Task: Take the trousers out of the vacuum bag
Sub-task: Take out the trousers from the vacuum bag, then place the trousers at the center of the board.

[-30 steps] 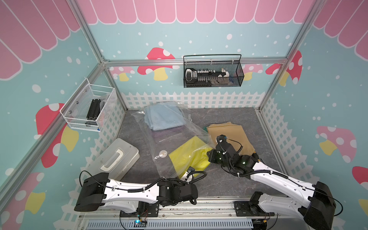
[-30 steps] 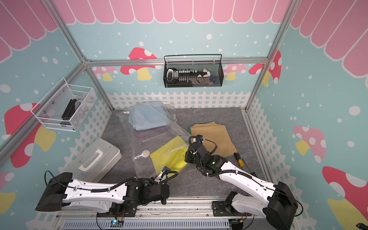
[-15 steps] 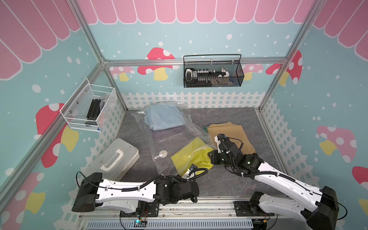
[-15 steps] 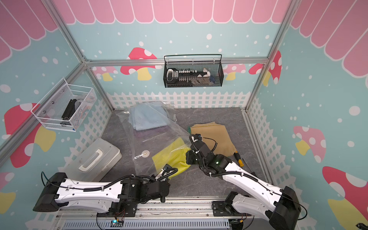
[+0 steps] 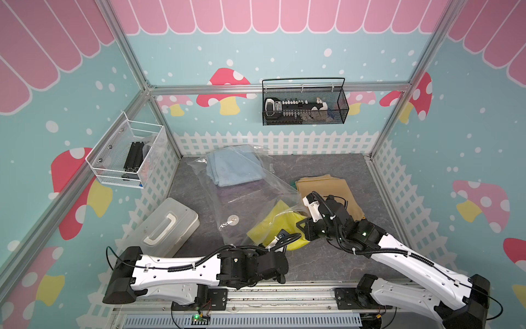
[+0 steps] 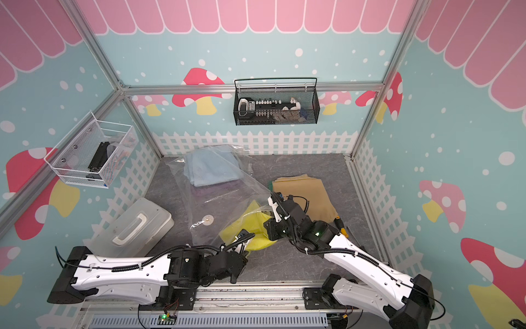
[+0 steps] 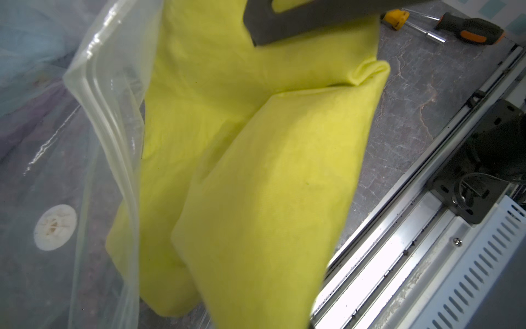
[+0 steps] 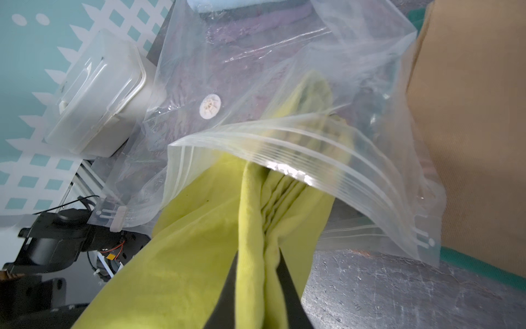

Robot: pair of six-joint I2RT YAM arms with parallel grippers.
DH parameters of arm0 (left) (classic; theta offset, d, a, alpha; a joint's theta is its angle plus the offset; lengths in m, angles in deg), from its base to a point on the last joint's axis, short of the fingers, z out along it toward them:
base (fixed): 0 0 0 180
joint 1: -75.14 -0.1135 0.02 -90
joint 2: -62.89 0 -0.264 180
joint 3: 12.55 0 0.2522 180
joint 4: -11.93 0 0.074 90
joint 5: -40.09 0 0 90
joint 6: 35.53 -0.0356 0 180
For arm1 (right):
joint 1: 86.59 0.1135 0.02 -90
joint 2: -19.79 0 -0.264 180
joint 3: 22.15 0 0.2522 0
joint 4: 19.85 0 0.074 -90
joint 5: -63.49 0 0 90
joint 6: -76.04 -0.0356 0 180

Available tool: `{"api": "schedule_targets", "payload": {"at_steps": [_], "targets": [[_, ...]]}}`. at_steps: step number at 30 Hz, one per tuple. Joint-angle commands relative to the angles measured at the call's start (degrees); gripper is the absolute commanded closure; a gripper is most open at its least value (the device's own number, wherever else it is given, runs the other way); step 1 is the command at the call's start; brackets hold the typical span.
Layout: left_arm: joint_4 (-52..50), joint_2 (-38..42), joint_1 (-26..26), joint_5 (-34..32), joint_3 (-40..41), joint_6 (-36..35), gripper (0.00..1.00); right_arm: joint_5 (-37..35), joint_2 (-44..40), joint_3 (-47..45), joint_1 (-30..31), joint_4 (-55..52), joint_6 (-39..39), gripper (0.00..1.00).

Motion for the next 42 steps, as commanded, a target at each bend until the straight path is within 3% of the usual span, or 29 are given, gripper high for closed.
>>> {"api": "schedule_targets", "payload": {"at_steps": [1, 13, 42], "targets": [[4.17, 0.24, -1.0, -0.24, -4.45, -3.65, 1.0, 8.5, -2.41, 3.49, 0.51, 0.84, 6.25, 0.96], [2.11, -0.36, -3.65, 3.59, -11.67, -8.99, 1.0, 12.44, -6.26, 8.16, 0.46, -3.64, 14.65, 0.97], [2.41, -5.26, -5.51, 10.1, -27.07, -20.19, 1.0, 6.39, -11.34, 20.21, 0.5, -9.47, 19.47, 0.99]]}}
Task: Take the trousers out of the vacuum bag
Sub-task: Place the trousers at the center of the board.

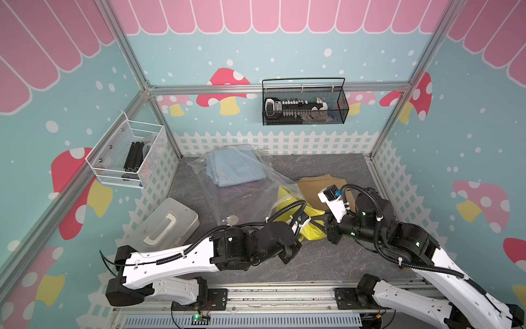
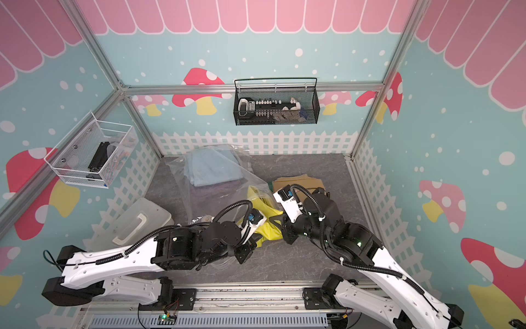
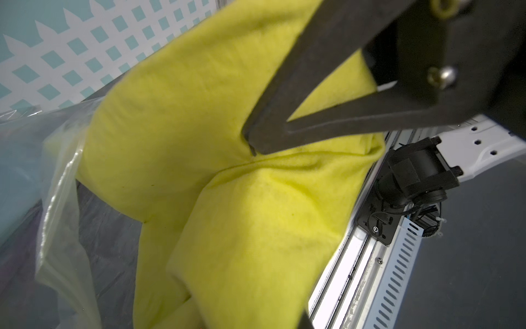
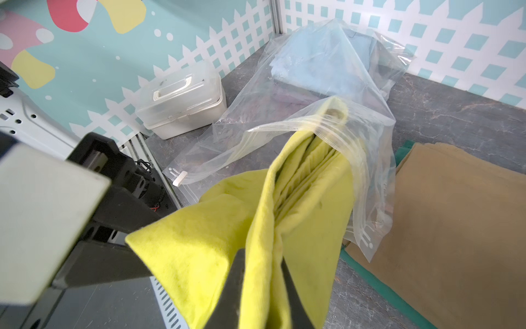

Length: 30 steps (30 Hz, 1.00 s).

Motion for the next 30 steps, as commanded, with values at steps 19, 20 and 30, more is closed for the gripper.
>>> {"api": "schedule_targets", "payload": {"at_steps": [19, 20, 30], "targets": [[9.35, -2.12, -3.48, 4.16, -6.96, -8.78, 1.0, -5.77, -4.87, 5.97, 0.56, 4.48, 4.6, 1.0], [9.57, -2.01, -3.81, 4.46, -7.0, -8.92, 1.0, -6.2, -4.89, 6.07, 0.59, 4.46, 4.7, 1.0], [10.12, -3.05, -5.18, 10.2, -9.89, -9.92, 1.0, -11.28, -6.53, 8.42, 0.63, 4.91, 5.7, 1.0]]}}
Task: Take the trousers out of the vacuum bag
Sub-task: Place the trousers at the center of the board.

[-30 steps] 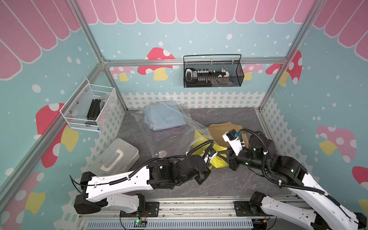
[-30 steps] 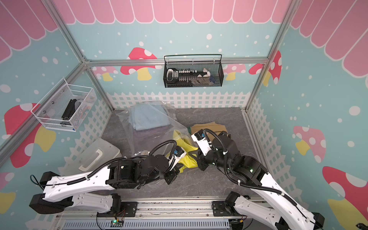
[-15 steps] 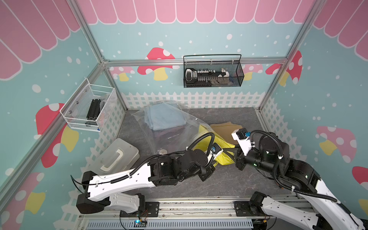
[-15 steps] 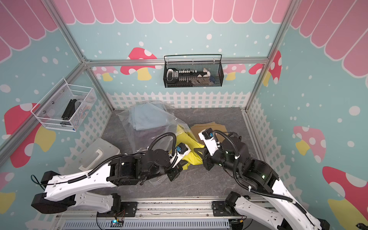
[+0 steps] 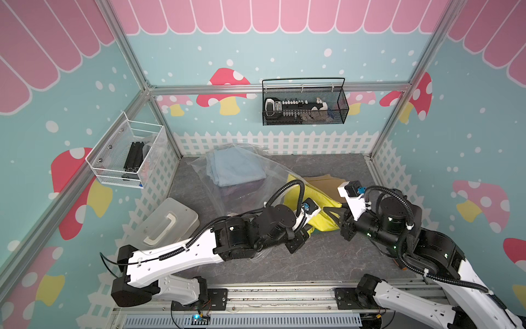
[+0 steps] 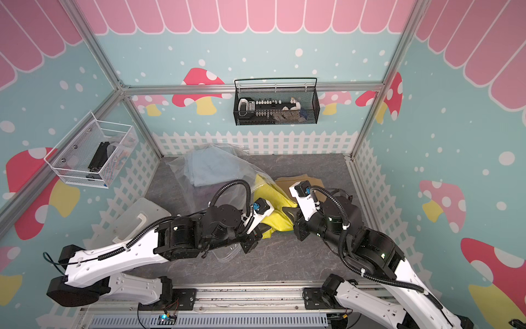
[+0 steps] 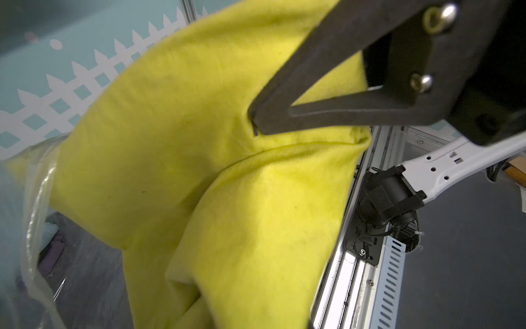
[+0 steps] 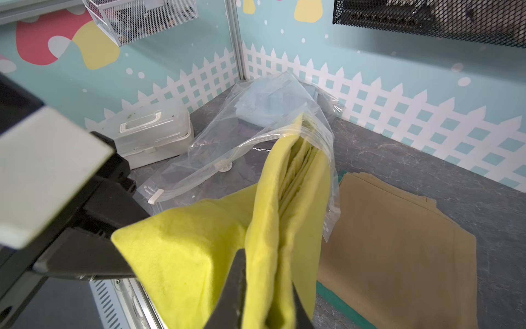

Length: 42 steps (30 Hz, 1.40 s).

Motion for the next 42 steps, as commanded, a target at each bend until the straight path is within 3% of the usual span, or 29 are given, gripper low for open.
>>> {"api": "schedule_targets", "payload": {"at_steps": [1, 14, 24, 38, 42], "targets": [[6.39, -0.37, -0.7, 1.85, -3.55, -2.14, 1.0, -0.48, -2.4, 3.99, 0.61, 6.26, 1.75, 1.0], [7.44, -5.15, -0.75, 8.99, -9.3, -2.82, 1.0, -6.68, -7.85, 5.51, 0.57, 4.94, 1.56, 1.0], [9.03, -9.7, -0.75, 15.56, -14.0, -3.55, 1.0, -19.64, -10.74, 4.1, 0.59, 3.78, 0.17, 1.0], [10.43, -14.9, -1.58, 18.2, -18.73, -3.88, 1.0, -30.08, -15.27, 3.32, 0.57, 3.54, -0.79, 1.0], [10.93, -17.4, -2.77, 20.15, -20.9, -3.47, 1.0, -38.02, -14.87, 3.03, 0.56, 1.81, -3.7, 1.0]]}}
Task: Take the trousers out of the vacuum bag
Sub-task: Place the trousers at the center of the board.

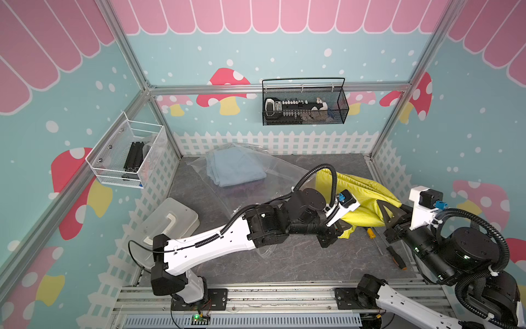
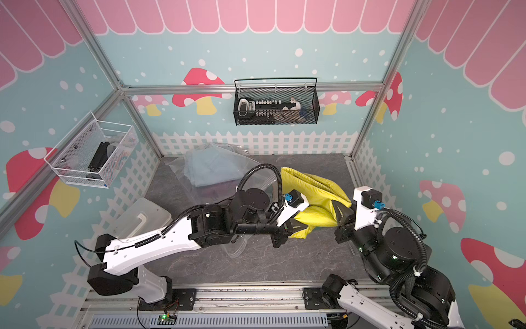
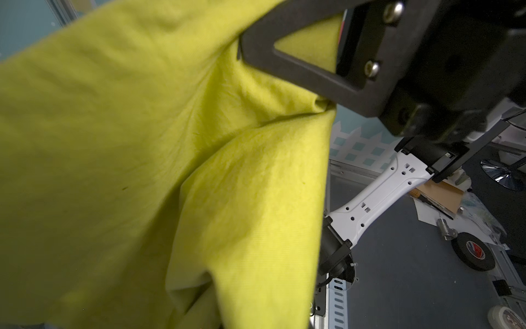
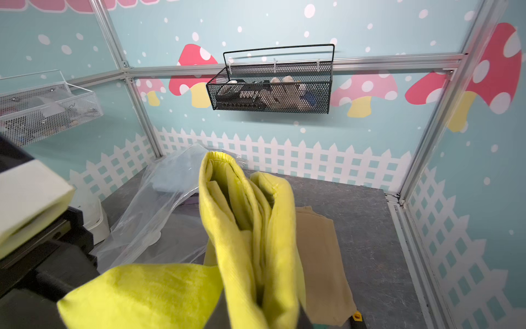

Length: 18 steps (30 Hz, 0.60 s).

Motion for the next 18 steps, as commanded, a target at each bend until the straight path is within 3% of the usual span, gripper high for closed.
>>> {"api": "schedule_targets", "payload": {"at_steps": [1, 6, 14, 18], "targets": [[4.64, -1.46, -1.83, 3.47, -4.17, -1.11, 1.0, -12.75, -0.18, 0.96, 0.19, 3.04, -3.89, 1.0], [4.91, -5.82, -2.44, 6.63, -7.92, -0.37, 1.0, -21.23, -0.32, -0.18, 0.21, 0.25, -7.32, 1.0], [4.58, -11.53, -3.66, 7.78, -12.02, 0.28, 1.0, -21.5, -0.25, -1.14, 0.21, -0.15, -6.73, 1.0], [2.36, -13.31, -5.39, 5.27, -15.05, -1.17, 1.0, -23.99, 1.85, -3.21, 0.22, 1.13, -8.07, 1.0]]}}
